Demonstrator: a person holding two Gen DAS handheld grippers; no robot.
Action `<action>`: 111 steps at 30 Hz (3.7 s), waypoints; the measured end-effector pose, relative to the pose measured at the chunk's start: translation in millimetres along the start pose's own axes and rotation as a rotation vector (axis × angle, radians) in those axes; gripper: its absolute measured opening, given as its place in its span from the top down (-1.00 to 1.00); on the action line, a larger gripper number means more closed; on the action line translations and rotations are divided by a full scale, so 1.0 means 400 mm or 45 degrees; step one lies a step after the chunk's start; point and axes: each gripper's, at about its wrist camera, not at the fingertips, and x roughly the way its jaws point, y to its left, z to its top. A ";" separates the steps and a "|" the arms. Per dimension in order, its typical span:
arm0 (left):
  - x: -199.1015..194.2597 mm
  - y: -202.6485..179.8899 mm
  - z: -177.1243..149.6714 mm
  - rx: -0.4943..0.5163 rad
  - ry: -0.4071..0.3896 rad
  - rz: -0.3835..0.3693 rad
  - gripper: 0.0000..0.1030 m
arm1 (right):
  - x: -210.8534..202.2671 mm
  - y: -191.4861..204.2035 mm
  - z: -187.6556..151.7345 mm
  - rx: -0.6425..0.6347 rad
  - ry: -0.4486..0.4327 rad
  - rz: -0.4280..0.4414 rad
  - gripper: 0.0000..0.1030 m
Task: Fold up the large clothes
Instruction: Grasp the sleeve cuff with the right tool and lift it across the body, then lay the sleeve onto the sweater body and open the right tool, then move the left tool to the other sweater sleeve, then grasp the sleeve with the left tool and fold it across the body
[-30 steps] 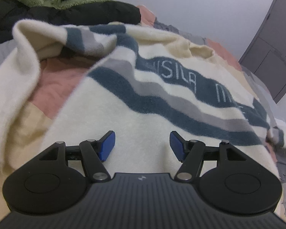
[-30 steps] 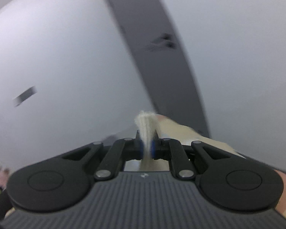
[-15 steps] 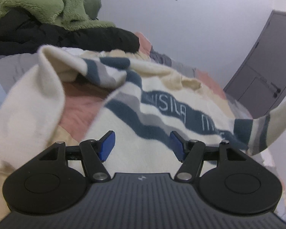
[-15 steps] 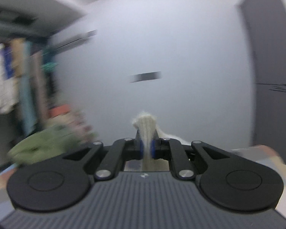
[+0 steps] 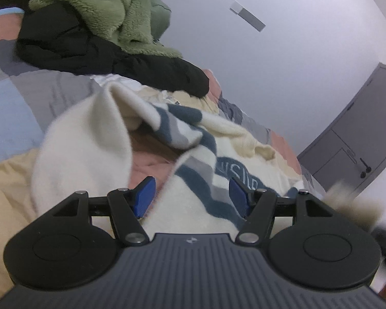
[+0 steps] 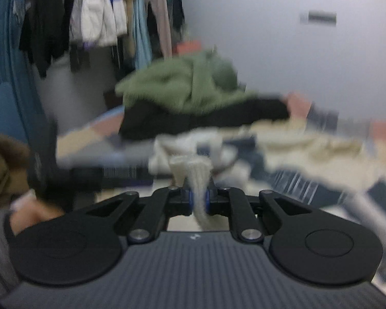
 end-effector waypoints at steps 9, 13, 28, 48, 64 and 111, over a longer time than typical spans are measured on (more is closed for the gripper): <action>0.009 -0.012 -0.005 0.034 0.018 -0.016 -0.33 | 0.010 0.022 -0.082 0.094 0.127 0.058 -0.40; 0.010 -0.033 -0.015 0.087 0.027 -0.034 -0.33 | -0.042 -0.030 -0.095 0.147 0.072 0.016 -0.42; 0.062 -0.168 -0.157 0.307 0.230 -0.229 -0.30 | -0.018 -0.336 -0.187 0.628 0.006 -0.424 -0.07; 0.174 -0.216 -0.251 0.508 0.391 -0.064 -0.29 | 0.072 -0.367 -0.270 0.647 0.193 -0.510 0.08; 0.035 -0.057 -0.045 0.187 -0.014 0.268 -0.32 | 0.031 -0.329 -0.264 0.670 0.170 -0.547 -0.63; -0.103 -0.248 0.186 0.296 -0.384 0.348 0.76 | -0.073 -0.323 -0.271 0.624 0.051 -0.615 -0.63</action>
